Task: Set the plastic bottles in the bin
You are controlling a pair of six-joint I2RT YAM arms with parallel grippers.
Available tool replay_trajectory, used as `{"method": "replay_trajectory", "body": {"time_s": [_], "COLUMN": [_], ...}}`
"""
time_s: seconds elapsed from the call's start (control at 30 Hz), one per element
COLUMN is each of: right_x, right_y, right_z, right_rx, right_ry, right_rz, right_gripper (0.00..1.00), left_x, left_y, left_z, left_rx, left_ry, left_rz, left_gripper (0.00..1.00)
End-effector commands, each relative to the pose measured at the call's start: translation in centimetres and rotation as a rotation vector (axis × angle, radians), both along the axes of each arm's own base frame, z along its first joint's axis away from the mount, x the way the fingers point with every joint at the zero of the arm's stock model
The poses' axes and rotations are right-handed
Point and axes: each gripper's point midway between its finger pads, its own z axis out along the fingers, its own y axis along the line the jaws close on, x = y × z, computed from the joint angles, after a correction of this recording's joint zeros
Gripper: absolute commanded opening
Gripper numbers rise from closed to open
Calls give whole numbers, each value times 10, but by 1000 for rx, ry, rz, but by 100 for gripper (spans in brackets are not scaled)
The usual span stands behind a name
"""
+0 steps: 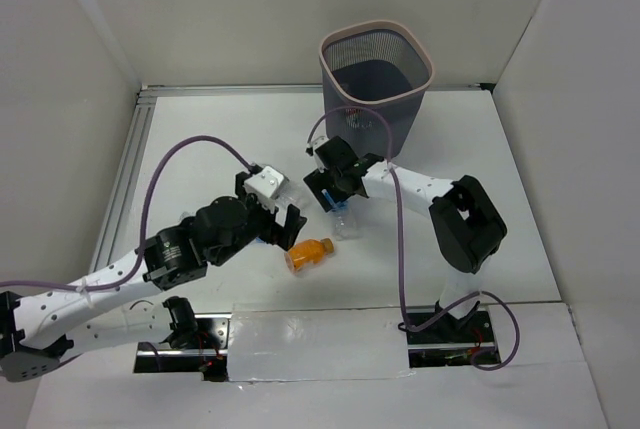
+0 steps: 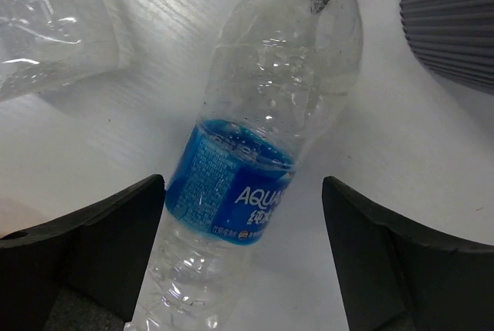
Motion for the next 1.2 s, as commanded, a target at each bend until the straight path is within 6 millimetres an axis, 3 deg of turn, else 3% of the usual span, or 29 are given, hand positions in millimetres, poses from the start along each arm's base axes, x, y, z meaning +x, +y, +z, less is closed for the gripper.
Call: {"method": "replay_trajectory", "body": {"time_s": [0.0,0.17,0.43,0.6,0.63,0.83,1.03,1.17], "right_x": [27,18,3,-9,-9,-34,-64,-65], "right_y": [9,9,9,7,6,27,47,48], "right_z": [10,-11,-24,-27,-27,8,71,136], "right_rx": [83,87,107,100,92,100,171,257], "right_ry": [-54,16,119,162,157,80,-28,-168], "right_rz": [-49,-37,5,43,57,231,427,457], "right_gripper": [89,85,79,69,63,47,37,35], "left_x": [-7,-5,-6,-5,-5,-5,-11,-18], "left_y": [-13,-19,-22,-21,-21,-17,-18,-19], "left_z": [-10,-22,-32,-37,-37,-26,-24,-12], "left_rx": [41,86,123,141,141,111,105,60], "left_ry": [29,48,56,63,63,30,13,-26], "left_rz": [-59,-71,-98,-90,-90,-84,-133,-181], "left_gripper": [100,100,100,100,100,100,100,100]}}
